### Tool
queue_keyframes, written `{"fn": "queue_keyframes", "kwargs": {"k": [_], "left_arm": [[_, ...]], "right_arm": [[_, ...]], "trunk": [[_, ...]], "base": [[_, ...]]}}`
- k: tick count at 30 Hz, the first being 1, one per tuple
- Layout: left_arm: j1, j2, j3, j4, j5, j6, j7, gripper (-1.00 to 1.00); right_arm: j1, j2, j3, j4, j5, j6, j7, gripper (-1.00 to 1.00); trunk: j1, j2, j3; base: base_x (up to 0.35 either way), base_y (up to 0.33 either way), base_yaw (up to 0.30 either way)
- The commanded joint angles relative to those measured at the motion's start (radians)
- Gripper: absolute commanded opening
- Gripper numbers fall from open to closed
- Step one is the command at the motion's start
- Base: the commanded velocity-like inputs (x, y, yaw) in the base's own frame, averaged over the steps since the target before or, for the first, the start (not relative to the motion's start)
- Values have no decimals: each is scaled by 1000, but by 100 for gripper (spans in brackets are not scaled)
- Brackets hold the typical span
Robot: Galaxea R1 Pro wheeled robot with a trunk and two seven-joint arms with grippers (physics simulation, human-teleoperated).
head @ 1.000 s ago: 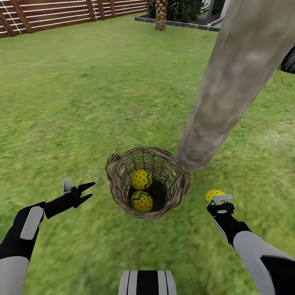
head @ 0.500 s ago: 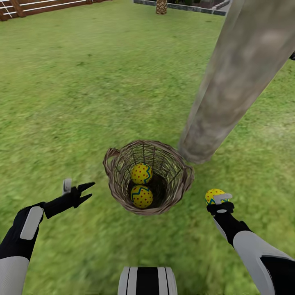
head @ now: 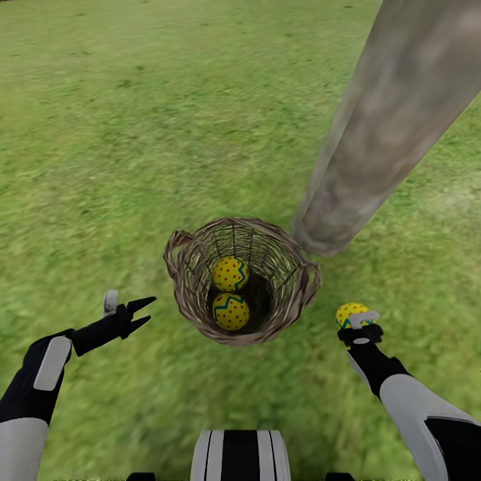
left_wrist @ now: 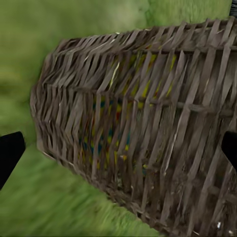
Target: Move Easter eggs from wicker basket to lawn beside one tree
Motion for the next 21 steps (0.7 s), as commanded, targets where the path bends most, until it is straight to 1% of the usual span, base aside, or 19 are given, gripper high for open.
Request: {"fn": "queue_keyframes", "kwargs": {"k": [1,3,9,10,16,21], "left_arm": [[-1,-1,-1,0,-4,4,-6,100],[-1,-8,-2,-2,-4,1,-8,100],[0,-7,3,3,-1,-5,-16,100],[0,-7,4,3,-1,-6,-16,100],[0,-7,4,4,0,-6,-17,100],[0,-8,2,4,-1,-7,-18,100]], "right_arm": [[1,0,-2,28,-5,4,23,-100],[1,0,-2,26,-5,4,23,-100],[1,0,-2,25,-5,4,23,-100],[1,0,-2,25,-5,4,23,100],[1,0,-2,25,-6,4,25,100],[1,0,-2,24,-6,4,25,100]], "trunk": [[1,0,-5],[1,0,-5],[1,0,-5],[1,0,-5],[1,0,-5],[-1,1,15]], "base": [[0,0,0],[0,0,0],[0,0,0],[0,0,0],[0,0,0],[0,0,0]]}}
